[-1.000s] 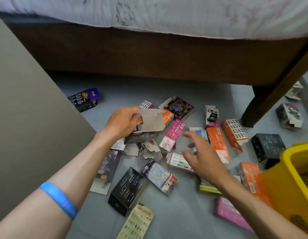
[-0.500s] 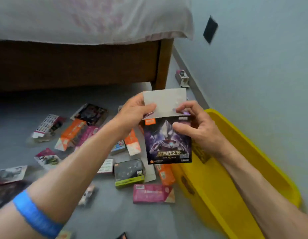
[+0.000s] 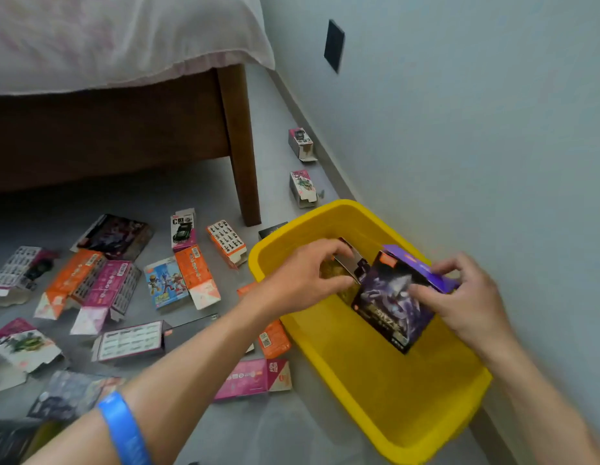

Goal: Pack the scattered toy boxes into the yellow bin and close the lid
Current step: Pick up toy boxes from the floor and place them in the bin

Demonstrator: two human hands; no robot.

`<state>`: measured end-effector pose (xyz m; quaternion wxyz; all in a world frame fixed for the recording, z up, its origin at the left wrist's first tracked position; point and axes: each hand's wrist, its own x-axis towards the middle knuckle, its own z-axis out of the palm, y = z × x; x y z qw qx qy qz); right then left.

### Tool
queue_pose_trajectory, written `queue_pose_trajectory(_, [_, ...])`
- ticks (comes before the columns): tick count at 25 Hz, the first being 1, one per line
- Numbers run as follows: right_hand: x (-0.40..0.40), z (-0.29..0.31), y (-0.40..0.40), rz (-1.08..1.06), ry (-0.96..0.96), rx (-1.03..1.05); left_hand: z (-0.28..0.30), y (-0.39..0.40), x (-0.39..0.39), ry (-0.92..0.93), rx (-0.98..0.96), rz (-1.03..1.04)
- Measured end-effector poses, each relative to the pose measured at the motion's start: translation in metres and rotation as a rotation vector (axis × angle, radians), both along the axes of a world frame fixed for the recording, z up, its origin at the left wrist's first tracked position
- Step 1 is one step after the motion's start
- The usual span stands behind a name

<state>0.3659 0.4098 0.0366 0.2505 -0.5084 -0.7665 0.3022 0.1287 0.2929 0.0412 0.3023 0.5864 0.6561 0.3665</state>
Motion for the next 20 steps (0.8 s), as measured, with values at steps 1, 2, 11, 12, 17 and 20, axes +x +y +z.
queue_pose_trajectory(1, [0.008,-0.009,0.003,-0.054,-0.157,0.043,-0.009,-0.004,-0.002,0.130,-0.052,-0.004])
queue_pose_trajectory(2, [0.009,-0.022,0.002,-0.065,-0.295,0.039,-0.018,-0.009,-0.007,0.238,-0.114,-0.013])
queue_pose_trajectory(11, [-0.031,-0.085,-0.005,-0.009,-0.215,-0.063,-0.039,-0.040,-0.021,0.603,-0.284,-0.326])
queue_pose_trajectory(12, [-0.034,-0.084,-0.003,0.026,-0.330,-0.073,-0.038,-0.044,-0.022,0.671,-0.322,-0.397])
queue_pose_trajectory(17, [-0.063,-0.059,-0.027,0.078,-0.853,0.270,-0.031,-0.061,-0.020,0.783,-0.244,-0.427])
queue_pose_trajectory(20, [-0.093,-0.037,-0.047,0.170,-0.643,0.552,-0.027,-0.070,-0.020,0.756,-0.127,-0.337])
